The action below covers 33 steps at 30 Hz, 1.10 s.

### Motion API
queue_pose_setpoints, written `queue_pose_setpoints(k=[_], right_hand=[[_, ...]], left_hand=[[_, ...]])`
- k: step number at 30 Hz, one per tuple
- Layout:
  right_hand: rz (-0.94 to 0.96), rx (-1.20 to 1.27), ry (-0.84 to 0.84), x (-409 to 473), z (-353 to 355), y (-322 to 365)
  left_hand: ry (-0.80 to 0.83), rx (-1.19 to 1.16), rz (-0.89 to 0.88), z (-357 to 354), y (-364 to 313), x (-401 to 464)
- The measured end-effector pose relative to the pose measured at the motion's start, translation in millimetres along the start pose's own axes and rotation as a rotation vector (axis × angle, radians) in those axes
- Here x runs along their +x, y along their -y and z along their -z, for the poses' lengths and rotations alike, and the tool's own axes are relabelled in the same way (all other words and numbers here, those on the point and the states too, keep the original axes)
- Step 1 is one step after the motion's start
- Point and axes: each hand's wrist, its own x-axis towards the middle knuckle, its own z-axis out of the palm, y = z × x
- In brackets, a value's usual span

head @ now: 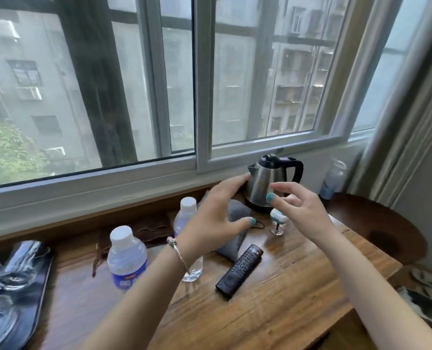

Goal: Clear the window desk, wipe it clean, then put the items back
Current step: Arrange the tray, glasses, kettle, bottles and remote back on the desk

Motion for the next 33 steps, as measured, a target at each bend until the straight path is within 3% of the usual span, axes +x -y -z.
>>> queue_pose_setpoints(k=[8,16,22,27,33], right_hand=[[-0.009,0.073,0.035,108,83,-73],[-0.004,0.035,0.041,203,129,-157],[-0.002,-0.021,0.073,246,124,-188],[0.013,0.202,0.229,271,113,-214],[0.102,0.296,0.165,283,103,-236]], left_hand=[[-0.100,0.008,0.163,-105,42,105],[-0.134,-0.030,0.420,-157,81,210],[-0.165,0.029,0.422,-168,120,251],[-0.163,0.064,0.435,-170,149,265],[-0.097,-0.033,0.443,-169,165,268]])
